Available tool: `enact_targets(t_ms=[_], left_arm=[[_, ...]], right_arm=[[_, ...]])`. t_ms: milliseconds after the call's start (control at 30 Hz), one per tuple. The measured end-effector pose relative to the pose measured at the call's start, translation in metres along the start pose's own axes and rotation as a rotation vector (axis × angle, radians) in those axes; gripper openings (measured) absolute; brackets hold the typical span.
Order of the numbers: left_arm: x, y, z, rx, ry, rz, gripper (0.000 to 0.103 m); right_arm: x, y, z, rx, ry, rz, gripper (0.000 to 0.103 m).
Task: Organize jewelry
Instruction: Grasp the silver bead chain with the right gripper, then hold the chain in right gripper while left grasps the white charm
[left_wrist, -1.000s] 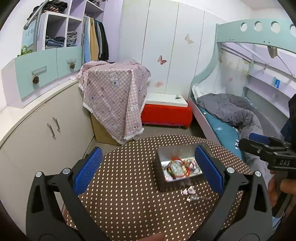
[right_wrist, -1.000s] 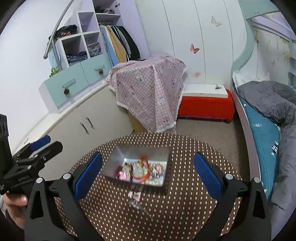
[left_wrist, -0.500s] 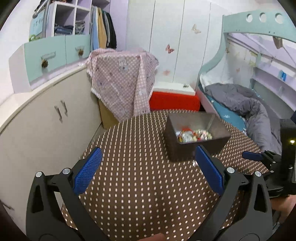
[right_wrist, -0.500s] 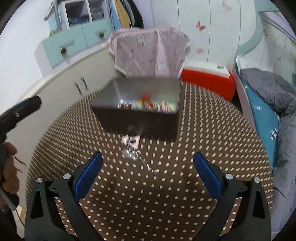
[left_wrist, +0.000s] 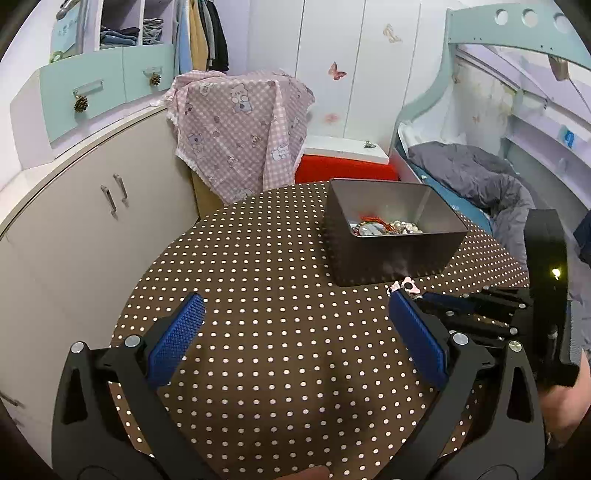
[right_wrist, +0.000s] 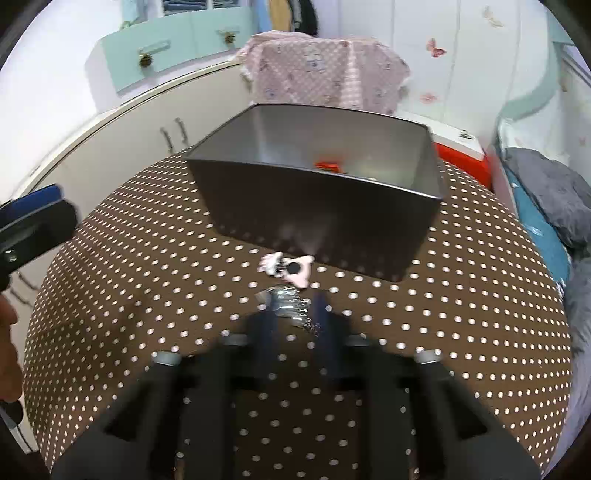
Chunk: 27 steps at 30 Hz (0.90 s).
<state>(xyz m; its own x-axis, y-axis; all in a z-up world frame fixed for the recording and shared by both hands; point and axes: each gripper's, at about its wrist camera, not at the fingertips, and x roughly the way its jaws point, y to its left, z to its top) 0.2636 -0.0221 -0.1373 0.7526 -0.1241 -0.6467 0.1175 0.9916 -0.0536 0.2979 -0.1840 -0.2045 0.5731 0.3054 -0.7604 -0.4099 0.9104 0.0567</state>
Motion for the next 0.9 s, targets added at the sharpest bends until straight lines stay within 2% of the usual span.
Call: enact_targets(t_ms=[200, 433, 667, 767, 800, 867, 900], left_arm=[[0.009, -0.02, 0.002, 0.036, 0.017, -0.043, 0.098], [0.048, -0.062, 0.004, 0.078, 0.107, -0.096, 0.098], [0.096, -0.077, 0.004, 0.013, 0.205, -0.045, 0.097], [0.101, -0.082, 0.002, 0.032, 0.215, -0.038, 0.085], [0.1, -0.083, 0.002, 0.044, 0.211, -0.043, 0.077], [0.098, -0.084, 0.001, 0.064, 0.2, -0.051, 0.069], [0.096, -0.082, 0.001, 0.066, 0.197, -0.062, 0.061]], right_arm=[[-0.014, -0.019, -0.019, 0.054, -0.011, -0.005, 0.008], [-0.029, -0.054, -0.036, 0.147, -0.023, -0.027, 0.008], [-0.036, -0.061, -0.039, 0.167, -0.039, -0.001, 0.008], [-0.037, -0.064, -0.039, 0.168, -0.043, 0.011, 0.008], [-0.038, -0.064, -0.039, 0.169, -0.044, 0.013, 0.008], [-0.039, -0.066, -0.041, 0.172, -0.046, 0.019, 0.008], [-0.04, -0.067, -0.042, 0.173, -0.048, 0.02, 0.008]])
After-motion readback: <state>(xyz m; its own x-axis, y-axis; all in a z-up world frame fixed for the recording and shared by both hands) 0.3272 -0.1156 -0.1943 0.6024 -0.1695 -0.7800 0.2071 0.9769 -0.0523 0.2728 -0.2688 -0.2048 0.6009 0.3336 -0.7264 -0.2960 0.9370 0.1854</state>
